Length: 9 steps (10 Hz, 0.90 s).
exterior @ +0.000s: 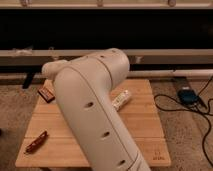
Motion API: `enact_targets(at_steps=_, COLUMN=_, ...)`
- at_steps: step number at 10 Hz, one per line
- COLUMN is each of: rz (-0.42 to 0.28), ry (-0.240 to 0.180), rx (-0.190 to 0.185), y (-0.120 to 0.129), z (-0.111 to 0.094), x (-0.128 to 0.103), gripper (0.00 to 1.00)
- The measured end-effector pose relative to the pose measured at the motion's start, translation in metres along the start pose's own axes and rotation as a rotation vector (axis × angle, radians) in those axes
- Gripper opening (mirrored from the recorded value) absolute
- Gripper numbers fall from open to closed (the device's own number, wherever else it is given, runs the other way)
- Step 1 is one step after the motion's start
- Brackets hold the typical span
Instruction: Drag the ceramic bowl in a circle
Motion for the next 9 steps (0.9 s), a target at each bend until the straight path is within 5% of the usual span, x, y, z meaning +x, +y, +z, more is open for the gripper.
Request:
enact_targets(at_steps=2, rz=-0.028, ry=-0.055, rx=0.059, y=-0.001, z=-0.013, x=-0.023, gripper=0.02)
enact_targets(at_steps=4, rz=-0.085, ry=-0.09, rx=0.079, y=0.014, z=-0.022, x=-0.045, gripper=0.2)
enact_targets(at_steps=9, rz=-0.176, ry=-0.073, rx=0.032, y=0.029, z=-0.012, x=-0.049, gripper=0.69)
